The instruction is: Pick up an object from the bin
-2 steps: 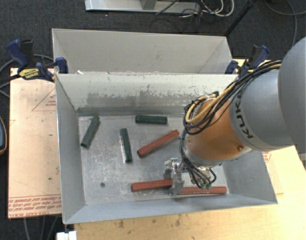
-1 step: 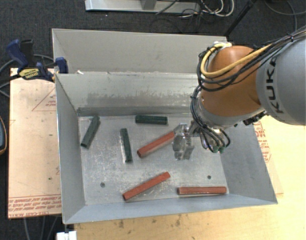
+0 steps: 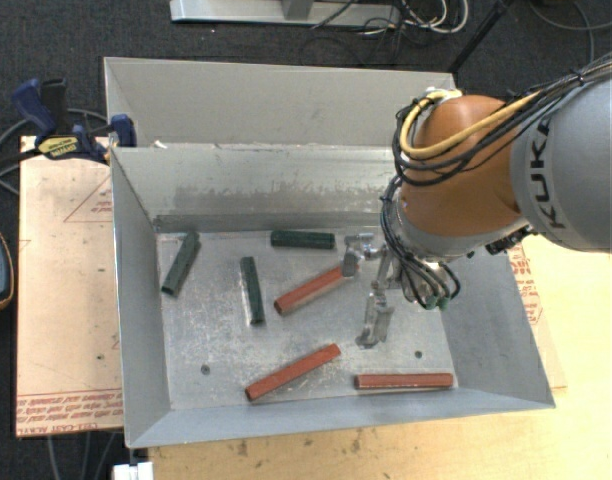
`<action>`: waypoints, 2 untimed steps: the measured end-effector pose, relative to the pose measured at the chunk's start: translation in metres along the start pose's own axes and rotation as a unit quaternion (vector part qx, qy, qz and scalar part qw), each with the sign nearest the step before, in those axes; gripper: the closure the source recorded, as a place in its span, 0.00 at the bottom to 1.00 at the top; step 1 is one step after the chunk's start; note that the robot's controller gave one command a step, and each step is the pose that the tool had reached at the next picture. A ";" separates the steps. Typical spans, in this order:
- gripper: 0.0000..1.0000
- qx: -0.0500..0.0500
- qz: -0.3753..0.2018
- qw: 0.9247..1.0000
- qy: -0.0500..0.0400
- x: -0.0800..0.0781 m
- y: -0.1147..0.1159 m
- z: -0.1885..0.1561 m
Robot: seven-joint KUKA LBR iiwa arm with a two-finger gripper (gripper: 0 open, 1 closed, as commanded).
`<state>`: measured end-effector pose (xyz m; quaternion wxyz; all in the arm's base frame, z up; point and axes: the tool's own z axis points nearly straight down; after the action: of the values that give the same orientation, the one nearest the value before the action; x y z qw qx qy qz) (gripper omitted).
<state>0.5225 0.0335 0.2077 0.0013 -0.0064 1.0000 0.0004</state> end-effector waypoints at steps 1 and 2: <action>0.00 0.000 0.006 1.000 0.006 0.021 -0.007 0.119; 0.00 0.000 -0.025 1.000 -0.004 0.033 0.026 0.136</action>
Offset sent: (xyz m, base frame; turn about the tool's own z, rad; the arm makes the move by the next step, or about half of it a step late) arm -0.0177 -0.0071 -0.1135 0.0118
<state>0.4898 0.0597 0.0712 0.0057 -0.0310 0.9995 0.0006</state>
